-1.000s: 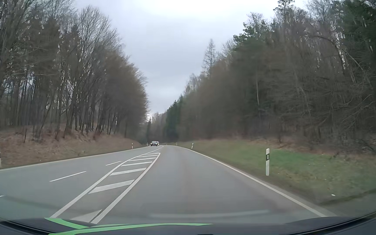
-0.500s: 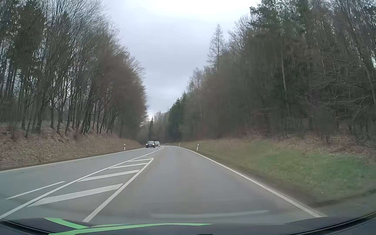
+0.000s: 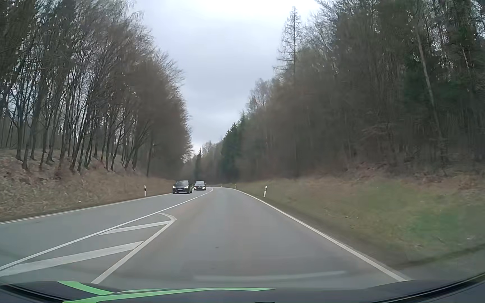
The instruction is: Follow the waypoints while adhering to traffic rules and regulations
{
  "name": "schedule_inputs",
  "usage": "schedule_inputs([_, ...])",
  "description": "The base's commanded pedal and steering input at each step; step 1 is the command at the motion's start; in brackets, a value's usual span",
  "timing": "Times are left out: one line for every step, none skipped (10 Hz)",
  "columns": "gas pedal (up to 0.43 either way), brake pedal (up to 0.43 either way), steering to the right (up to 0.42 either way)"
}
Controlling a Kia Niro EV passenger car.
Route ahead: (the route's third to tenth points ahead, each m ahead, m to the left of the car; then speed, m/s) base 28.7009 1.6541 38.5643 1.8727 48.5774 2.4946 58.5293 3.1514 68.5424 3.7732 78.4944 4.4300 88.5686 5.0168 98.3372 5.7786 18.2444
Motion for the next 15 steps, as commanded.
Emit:
schedule_inputs([0.177,0.000,-0.009])
schedule_inputs([0.177,0.000,-0.009])
schedule_inputs([0.177,0.000,-0.009])
schedule_inputs([0.177,0.000,-0.009])
schedule_inputs([0.177,0.000,-0.009])
schedule_inputs([0.177,0.000,-0.008])
schedule_inputs([0.177,0.000,-0.008])
schedule_inputs([0.177,0.000,-0.008])
schedule_inputs([0.177,0.000,-0.008])
schedule_inputs([0.189,0.000,-0.007])
schedule_inputs([0.189,0.000,-0.007])
schedule_inputs([0.189,0.000,-0.007])
schedule_inputs([0.189,0.000,-0.007])
schedule_inputs([0.189,0.000,-0.007])
schedule_inputs([0.189,0.000,-0.006])
